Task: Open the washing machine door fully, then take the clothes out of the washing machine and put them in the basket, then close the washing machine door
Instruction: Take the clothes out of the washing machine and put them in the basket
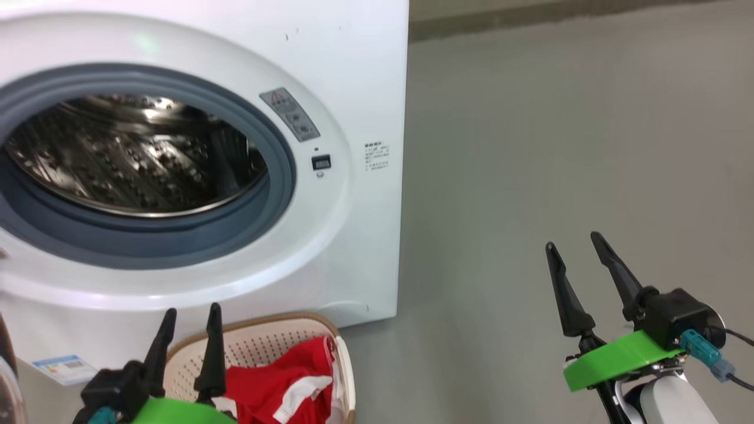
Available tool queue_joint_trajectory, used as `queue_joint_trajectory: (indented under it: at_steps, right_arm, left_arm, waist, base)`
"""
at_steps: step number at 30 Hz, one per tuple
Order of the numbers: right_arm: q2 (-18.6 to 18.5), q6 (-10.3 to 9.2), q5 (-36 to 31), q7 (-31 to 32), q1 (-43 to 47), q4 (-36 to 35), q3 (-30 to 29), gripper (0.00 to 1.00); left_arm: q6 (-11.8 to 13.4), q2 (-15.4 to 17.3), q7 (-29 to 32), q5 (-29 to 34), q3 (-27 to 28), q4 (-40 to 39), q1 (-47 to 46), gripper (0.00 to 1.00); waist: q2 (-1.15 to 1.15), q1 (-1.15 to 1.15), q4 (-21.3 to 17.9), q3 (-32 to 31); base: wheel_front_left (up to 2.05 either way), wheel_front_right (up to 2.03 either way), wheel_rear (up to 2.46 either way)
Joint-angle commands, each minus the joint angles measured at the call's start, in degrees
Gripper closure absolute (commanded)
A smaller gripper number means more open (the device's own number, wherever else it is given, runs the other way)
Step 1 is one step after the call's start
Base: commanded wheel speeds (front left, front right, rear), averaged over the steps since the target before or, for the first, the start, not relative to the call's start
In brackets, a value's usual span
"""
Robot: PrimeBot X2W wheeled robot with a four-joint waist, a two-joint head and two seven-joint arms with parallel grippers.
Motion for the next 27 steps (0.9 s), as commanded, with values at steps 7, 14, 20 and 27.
queue_joint_trajectory:
  at_steps: [7,14,20,27]
  right_arm:
    - [0.1,0.36,-1.5,-0.4,1.3,-1.9,0.7,0.00]
    - [0.0,0.36,-2.1,-0.4,3.3,-3.5,0.1,0.00]
    - [-0.2,0.36,-2.4,-0.4,4.5,-4.5,-0.1,0.00]
    - [-0.2,0.36,-2.5,-0.4,4.7,-4.6,0.3,0.00]
  left_arm:
    - [0.3,0.7,-0.7,3.0,3.3,-8.8,4.4,0.00]
    - [0.3,0.7,-0.7,3.7,4.0,-12.1,7.3,0.00]
    - [0.3,0.7,-0.7,4.3,4.6,-13.3,8.6,0.00]
    - [0.2,0.7,-0.7,4.2,5.4,-13.6,9.3,0.00]
  waist:
    - [0.00,0.00,0.0,-3.8]
    - [0.00,0.00,0.2,-5.0]
    - [0.00,0.00,0.2,-5.5]
    - [0.00,0.00,0.0,-5.5]
  base:
    - [0.00,0.00,0.00]
    - [0.00,0.00,0.00]
    - [0.00,0.00,0.00]
    - [0.00,0.00,0.00]
